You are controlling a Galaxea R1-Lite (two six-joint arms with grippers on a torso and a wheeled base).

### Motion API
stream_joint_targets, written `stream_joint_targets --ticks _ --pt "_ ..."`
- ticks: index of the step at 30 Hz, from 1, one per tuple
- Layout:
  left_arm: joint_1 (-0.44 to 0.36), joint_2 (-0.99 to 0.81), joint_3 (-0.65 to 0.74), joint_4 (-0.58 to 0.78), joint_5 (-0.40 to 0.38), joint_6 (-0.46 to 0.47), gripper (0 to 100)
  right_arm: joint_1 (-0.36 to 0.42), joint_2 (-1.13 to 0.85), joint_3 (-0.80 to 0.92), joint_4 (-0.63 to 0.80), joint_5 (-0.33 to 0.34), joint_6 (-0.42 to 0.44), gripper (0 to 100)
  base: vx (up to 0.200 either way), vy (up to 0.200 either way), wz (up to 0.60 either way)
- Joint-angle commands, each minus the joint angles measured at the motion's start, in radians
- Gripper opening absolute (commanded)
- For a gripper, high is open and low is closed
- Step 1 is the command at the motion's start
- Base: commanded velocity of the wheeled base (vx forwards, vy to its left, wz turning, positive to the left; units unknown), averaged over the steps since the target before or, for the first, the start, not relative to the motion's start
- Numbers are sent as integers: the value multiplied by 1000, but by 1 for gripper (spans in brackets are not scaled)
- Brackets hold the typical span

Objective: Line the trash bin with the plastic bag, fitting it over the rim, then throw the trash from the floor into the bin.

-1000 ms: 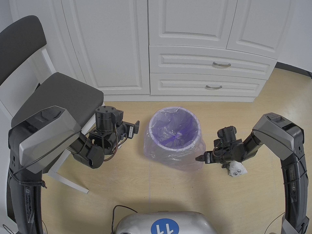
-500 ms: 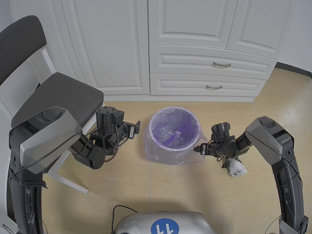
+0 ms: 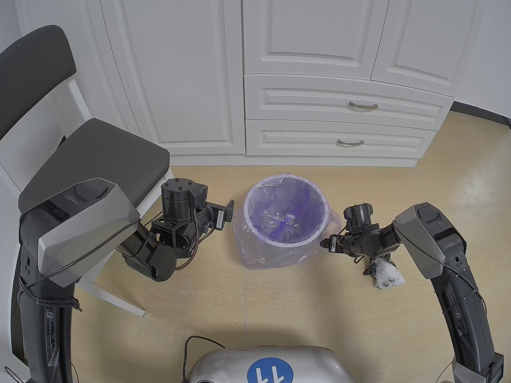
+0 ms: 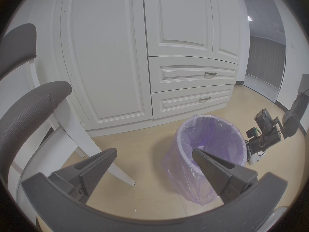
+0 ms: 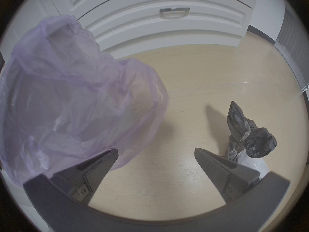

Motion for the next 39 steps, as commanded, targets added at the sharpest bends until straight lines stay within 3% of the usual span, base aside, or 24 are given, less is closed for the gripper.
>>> stream_joint_targets --ticks 1,5,6,8,13,17,19,22,32,36,39 --pt "0 4 9 -15 0 1 100 -4 11 7 14 -2 4 100 0 0 0" --pt "1 1 15 -15 0 3 100 -31 -151 171 19 53 -14 100 0 0 0" --pt "1 -2 18 -15 0 3 100 -52 -214 231 13 128 -39 100 0 0 0" --pt "1 -5 20 -15 0 3 100 -78 -242 247 14 159 -73 100 0 0 0" --pt "7 -8 15 -15 0 4 100 -132 -184 154 7 96 -91 100 0 0 0" --pt "9 -8 13 -15 0 4 100 -126 -114 72 5 36 -82 100 0 0 0" --pt "6 -8 12 -15 0 4 100 -98 -24 -74 4 -44 -7 100 0 0 0" --pt "1 -5 12 -15 0 4 100 -64 19 -163 25 -85 96 100 0 0 0" --pt "-10 -5 20 -16 1 3 100 25 97 -170 74 -136 101 100 0 0 0" --pt "-10 -7 20 -16 1 3 100 25 100 -170 74 -137 99 100 0 0 0" --pt "-10 -5 21 -15 1 3 100 -38 7 -163 99 -126 93 100 0 0 0"
